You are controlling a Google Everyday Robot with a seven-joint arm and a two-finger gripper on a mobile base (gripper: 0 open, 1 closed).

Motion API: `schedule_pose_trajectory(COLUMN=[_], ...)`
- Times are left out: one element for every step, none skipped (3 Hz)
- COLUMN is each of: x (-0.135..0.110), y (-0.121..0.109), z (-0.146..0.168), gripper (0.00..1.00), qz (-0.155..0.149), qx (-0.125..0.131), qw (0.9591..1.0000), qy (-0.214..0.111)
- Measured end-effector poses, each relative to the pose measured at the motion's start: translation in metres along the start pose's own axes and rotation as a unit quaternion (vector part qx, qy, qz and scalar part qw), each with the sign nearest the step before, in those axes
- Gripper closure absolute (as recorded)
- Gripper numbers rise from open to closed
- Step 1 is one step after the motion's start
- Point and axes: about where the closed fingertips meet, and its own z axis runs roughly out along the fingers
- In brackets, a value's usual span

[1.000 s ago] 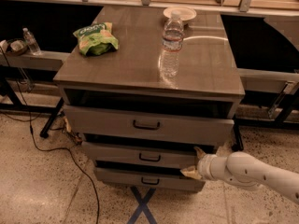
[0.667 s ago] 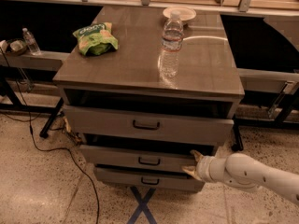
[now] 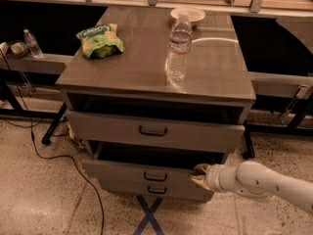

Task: Open middle drawer

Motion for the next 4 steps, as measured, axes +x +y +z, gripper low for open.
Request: schedule_pose_trajectory(x=[-0.001, 0.008, 0.008, 0.008], y=[0.000, 0.027, 0.027, 0.027], z=[-0.001, -0.014, -0.014, -0.014], gripper=[1.00, 1.00, 1.00, 1.00], qz=[0.000, 0.001, 0.001, 0.001], qx=[0.000, -0.018, -0.018, -0.018], qw=[1.0000, 0.9998, 0.9998, 0.9997], qy=[0.000, 0.013, 0.014, 0.014])
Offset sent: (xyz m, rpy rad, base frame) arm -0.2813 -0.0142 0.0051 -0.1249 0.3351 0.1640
